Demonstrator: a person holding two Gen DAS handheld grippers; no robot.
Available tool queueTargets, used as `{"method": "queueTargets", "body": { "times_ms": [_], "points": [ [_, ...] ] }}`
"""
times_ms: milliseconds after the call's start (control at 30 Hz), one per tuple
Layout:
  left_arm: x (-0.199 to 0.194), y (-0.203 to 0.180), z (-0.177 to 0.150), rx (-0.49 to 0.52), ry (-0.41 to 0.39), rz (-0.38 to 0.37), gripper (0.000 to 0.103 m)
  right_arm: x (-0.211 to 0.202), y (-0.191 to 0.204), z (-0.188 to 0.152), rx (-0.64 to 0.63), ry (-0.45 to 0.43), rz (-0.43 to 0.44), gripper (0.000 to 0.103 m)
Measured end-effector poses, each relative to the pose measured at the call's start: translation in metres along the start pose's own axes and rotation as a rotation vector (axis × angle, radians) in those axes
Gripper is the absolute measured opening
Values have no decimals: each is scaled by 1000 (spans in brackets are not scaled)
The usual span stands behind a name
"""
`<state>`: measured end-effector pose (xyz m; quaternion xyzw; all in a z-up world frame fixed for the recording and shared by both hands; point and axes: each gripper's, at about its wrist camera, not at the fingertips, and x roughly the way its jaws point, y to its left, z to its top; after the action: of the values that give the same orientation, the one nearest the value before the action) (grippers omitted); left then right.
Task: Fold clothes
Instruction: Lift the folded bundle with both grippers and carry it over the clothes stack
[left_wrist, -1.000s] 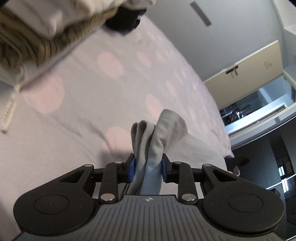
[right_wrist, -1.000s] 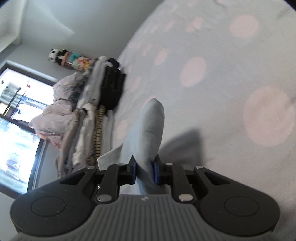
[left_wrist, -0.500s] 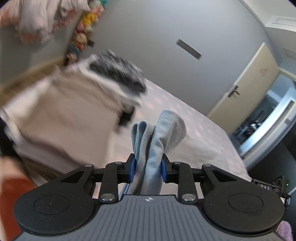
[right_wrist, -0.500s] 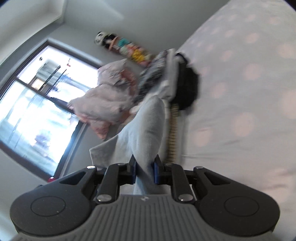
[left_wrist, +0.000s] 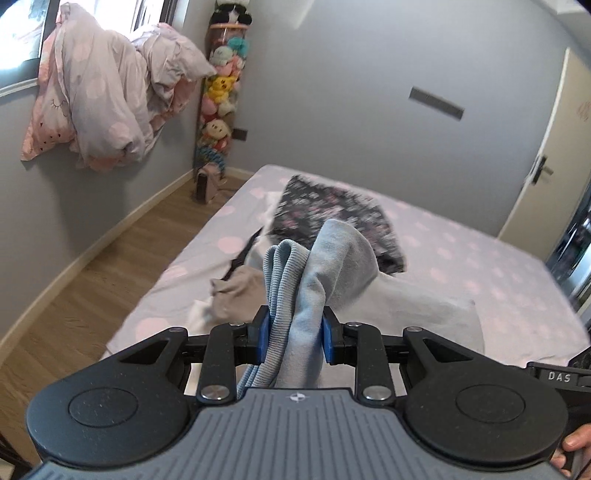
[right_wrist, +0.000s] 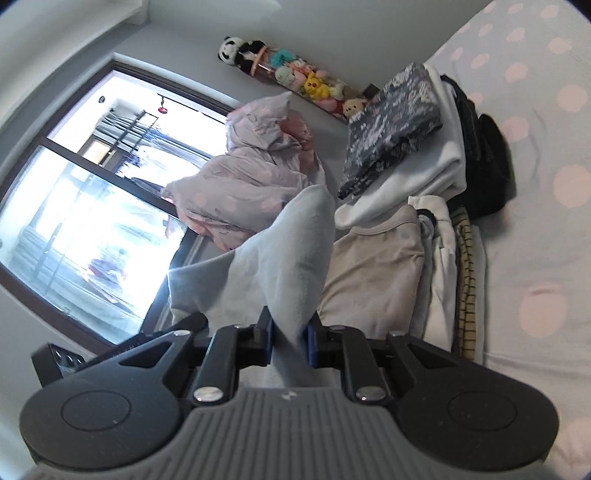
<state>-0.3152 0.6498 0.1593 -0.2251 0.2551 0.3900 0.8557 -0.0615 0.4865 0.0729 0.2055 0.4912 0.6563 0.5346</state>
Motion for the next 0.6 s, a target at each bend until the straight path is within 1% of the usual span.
{"method": "queueTargets", "body": {
  "times_ms": [167, 267, 367, 433, 500, 600],
  "points": [
    [43, 26, -6, -10, 47, 33, 32, 48, -21, 6, 9, 41, -52, 19],
    [71, 46, -17, -47, 79, 26, 32, 73, -35, 10, -5, 55, -91, 19],
    [93, 68, -28, -83, 96, 19, 32, 91, -49, 14, -8, 62, -107, 19],
    [104, 83, -34, -120, 101, 7, 33, 100, -57, 14, -21, 62, -112, 19],
    [113, 96, -39, -153, 102, -20, 33, 109, -64, 13, -33, 62, -117, 19],
    [121, 108, -44, -164, 107, -47, 34, 120, -77, 10, -43, 56, -121, 19]
  ]
}}
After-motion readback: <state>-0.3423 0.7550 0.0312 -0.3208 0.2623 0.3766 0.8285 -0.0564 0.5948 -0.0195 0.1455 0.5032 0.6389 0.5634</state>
